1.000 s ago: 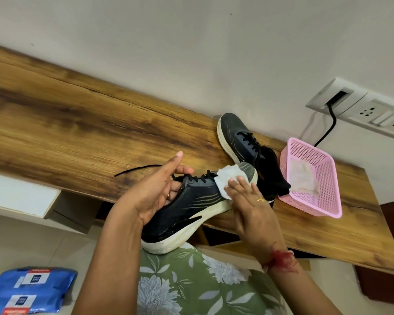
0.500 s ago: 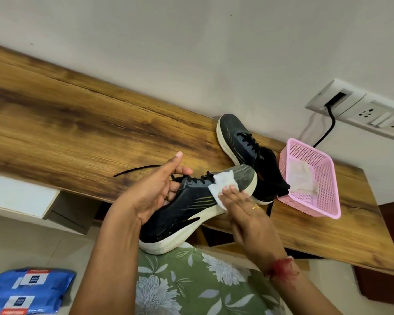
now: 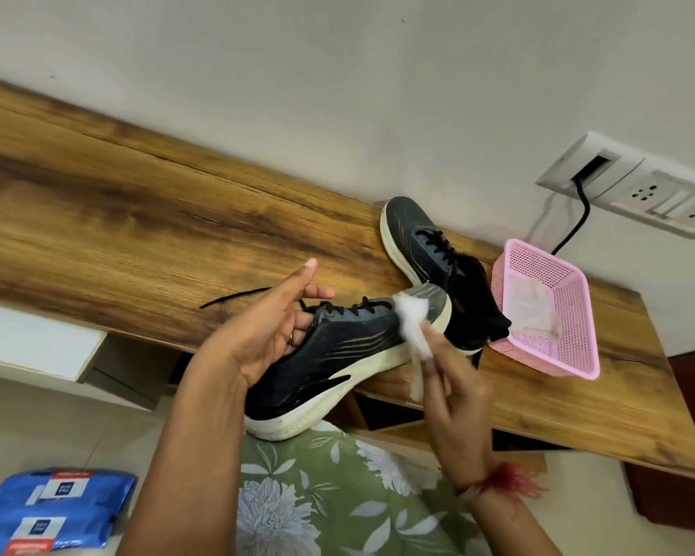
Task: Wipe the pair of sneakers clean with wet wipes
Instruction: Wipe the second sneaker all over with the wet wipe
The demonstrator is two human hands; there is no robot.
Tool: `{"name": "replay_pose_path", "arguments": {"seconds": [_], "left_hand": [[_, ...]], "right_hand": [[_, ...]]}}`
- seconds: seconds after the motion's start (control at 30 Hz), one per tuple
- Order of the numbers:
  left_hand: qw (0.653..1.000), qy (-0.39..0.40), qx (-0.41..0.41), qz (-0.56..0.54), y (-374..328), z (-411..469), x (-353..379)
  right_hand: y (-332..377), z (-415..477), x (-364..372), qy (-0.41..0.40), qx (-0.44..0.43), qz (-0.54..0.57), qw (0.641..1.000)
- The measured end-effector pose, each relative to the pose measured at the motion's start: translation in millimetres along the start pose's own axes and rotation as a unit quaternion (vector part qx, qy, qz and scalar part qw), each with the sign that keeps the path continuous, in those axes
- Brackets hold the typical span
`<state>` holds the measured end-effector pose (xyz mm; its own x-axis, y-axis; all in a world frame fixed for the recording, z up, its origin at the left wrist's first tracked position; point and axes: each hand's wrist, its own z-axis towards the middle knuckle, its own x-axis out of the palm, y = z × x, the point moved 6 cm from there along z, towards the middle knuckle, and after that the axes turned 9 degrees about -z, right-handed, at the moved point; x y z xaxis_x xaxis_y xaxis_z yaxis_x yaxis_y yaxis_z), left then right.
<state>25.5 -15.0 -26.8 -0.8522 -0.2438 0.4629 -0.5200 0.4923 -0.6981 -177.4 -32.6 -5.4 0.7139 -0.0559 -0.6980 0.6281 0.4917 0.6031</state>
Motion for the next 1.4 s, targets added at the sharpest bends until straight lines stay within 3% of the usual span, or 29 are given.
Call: {"name": "replay_pose_path", "arguments": {"seconds": [0.07, 0.1, 0.23, 0.4, 0.5, 0.6, 0.7, 0.77, 0.87, 0.93, 1.0, 1.1, 1.23, 1.33, 1.4], "left_hand": [[1.0, -0.012, -0.001, -0.002, 0, 3, -4], [1.0, -0.021, 0.0, -0.003, 0, 4, -6], [0.999, -0.047, 0.008, -0.008, 1, 7, -11], [0.998, -0.068, 0.018, 0.001, 1, 8, -7], [0.992, -0.109, 0.059, 0.015, -1, 11, -6], [0.973, -0.157, 0.092, 0.141, -3, 19, -7], [0.929, -0.203, 0.086, 0.298, -4, 20, -3], [0.929, -0.174, 0.079, 0.317, -5, 18, 4], [0.931, -0.115, 0.05, 0.343, -6, 13, 7], [0.922, -0.077, 0.022, 0.379, -6, 9, 7], [0.915, -0.031, -0.008, 0.403, -2, 6, 9], [0.925, -0.009, -0.029, 0.38, 4, 4, 12], [0.959, -0.054, 0.003, 0.278, -1, -7, 12], [0.979, -0.114, 0.02, 0.165, 0, -23, 13], [0.994, -0.1, -0.011, 0.038, 5, -28, 12]], "right_hand": [[-6, 4, -4, -0.086, 0.066, 0.018, 0.994], [-4, 4, 4, -0.09, 0.088, 0.019, 0.992], [18, -9, 52, -0.024, 0.041, -0.063, 0.997], [32, -22, 60, -0.043, 0.041, -0.114, 0.992], [51, -36, 68, -0.01, 0.009, -0.115, 0.993], [72, -49, 78, 0.02, -0.014, -0.09, 0.996], [80, -52, 74, 0.039, -0.015, -0.017, 0.999], [68, -50, 56, 0.021, 0.092, 0.107, 0.99], [37, -43, 13, -0.108, 0.261, 0.247, 0.927], [23, -33, -17, -0.174, 0.249, 0.214, 0.928], [9, -22, -25, -0.164, 0.226, 0.162, 0.946], [-10, -20, -7, -0.102, 0.214, 0.081, 0.968], [-12, -25, 12, -0.08, 0.148, 0.007, 0.986], [-10, -24, 19, -0.072, 0.149, 0.009, 0.986], [-9, -24, 27, -0.048, 0.156, 0.007, 0.987]]}}
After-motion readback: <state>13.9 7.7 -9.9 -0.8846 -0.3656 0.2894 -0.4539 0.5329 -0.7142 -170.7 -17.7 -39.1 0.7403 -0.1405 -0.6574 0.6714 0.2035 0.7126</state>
